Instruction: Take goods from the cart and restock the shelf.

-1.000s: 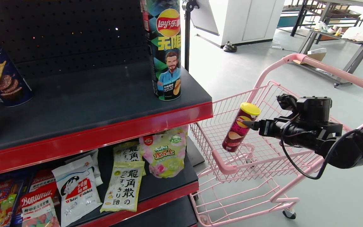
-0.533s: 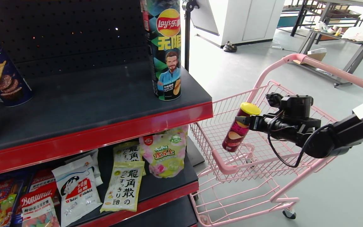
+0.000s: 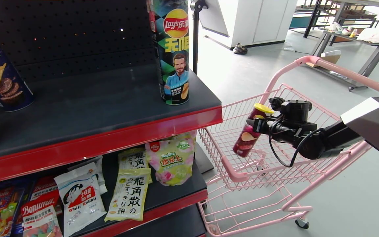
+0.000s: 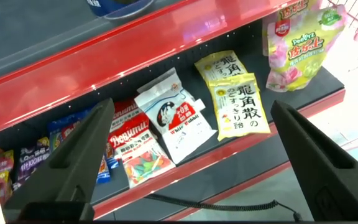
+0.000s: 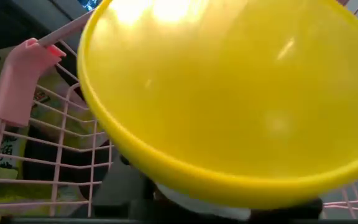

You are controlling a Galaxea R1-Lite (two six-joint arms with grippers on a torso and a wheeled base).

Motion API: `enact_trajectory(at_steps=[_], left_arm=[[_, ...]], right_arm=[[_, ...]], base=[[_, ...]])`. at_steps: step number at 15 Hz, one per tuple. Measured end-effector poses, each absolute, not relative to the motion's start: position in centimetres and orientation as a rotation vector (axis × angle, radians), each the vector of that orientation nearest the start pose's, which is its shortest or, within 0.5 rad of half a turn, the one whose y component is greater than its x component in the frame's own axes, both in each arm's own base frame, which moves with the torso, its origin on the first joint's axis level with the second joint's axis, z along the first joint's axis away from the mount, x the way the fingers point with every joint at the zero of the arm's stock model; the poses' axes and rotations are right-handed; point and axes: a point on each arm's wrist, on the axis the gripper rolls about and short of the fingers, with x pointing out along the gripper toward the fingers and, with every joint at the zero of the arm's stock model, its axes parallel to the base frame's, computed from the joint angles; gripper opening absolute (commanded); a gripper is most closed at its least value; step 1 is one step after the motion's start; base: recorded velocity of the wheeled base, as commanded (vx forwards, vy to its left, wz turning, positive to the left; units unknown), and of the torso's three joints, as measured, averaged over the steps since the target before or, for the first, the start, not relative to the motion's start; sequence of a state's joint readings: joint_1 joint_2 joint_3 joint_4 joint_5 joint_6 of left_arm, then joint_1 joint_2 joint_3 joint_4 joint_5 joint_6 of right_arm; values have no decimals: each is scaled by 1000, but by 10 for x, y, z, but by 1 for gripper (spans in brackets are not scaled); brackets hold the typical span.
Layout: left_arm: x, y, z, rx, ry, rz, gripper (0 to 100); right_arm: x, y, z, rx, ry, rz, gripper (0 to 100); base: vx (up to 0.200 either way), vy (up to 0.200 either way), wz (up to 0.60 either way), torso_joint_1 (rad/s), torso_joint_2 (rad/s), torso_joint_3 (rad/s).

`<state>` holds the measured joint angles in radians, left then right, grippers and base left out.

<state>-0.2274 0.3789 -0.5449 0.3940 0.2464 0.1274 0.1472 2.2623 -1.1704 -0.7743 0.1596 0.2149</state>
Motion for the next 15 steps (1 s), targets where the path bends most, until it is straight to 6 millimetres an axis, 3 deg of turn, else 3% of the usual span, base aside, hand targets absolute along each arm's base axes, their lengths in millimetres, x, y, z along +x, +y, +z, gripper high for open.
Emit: enact_trajectory(at_steps=[4, 7, 11, 15], left_arm=[[-18, 10, 191, 180, 221, 7, 100], [-19, 10, 193, 178, 210, 4, 100], [-23, 11, 192, 179, 197, 4, 100], [-25, 11, 189, 177, 190, 5, 100]], right_arm=[[426, 69, 88, 211, 338, 275, 0], [404, 68, 127, 180, 268, 295, 0], [346, 57, 192, 75, 134, 308, 0], [264, 36, 236, -35, 142, 261, 0]], base=[[0, 0, 0, 0, 0, 0], [0, 0, 0, 0, 0, 0], [0, 0, 0, 0, 0, 0], [0, 0, 0, 0, 0, 0]])
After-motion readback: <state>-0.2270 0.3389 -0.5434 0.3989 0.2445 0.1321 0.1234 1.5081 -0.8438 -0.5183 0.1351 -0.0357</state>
